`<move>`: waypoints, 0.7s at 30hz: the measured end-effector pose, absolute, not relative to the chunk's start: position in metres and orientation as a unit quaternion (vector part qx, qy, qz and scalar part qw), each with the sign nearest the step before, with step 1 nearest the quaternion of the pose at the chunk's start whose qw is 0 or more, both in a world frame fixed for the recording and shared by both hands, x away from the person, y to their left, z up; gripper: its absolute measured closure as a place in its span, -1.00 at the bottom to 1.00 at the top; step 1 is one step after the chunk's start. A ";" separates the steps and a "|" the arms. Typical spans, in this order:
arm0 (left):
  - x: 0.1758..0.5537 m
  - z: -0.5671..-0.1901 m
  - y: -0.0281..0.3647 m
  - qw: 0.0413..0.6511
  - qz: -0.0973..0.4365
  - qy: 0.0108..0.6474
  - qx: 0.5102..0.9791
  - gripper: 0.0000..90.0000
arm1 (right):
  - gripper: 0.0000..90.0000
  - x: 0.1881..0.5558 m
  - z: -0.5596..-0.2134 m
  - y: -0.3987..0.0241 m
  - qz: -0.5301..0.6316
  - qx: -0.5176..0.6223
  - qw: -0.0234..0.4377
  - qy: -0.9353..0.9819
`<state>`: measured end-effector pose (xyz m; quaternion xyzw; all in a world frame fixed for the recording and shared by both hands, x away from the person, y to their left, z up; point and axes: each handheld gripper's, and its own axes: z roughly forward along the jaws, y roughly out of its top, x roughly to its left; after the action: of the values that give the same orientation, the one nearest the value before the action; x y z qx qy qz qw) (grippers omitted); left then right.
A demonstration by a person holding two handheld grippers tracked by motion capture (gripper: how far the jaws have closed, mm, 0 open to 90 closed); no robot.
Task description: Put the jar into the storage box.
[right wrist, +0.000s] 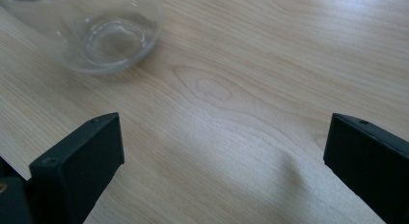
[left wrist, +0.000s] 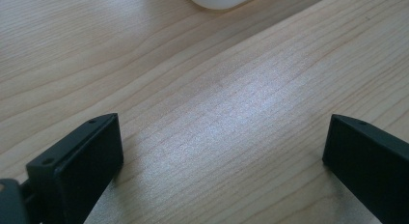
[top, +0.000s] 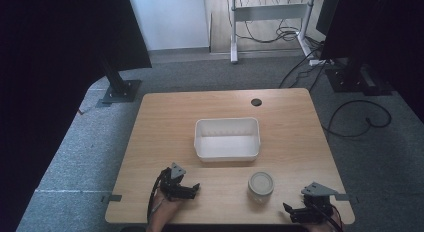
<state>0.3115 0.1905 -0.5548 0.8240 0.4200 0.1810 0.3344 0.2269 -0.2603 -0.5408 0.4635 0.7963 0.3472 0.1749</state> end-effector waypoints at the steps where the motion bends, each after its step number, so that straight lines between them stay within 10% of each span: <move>1: 0.312 -0.555 0.190 0.334 0.181 0.420 0.824 -1.00 | -0.99 0.227 -0.540 -0.260 0.348 0.463 0.175 0.796; 21: 0.312 -0.555 0.190 0.333 0.182 0.421 0.824 -0.99 | -0.95 0.234 -0.530 -0.237 0.374 0.419 0.169 0.810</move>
<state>0.3115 0.1903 -0.5547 0.8241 0.4207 0.1817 0.3330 0.2344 -0.2367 -0.5301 0.4188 0.8098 0.3745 0.1692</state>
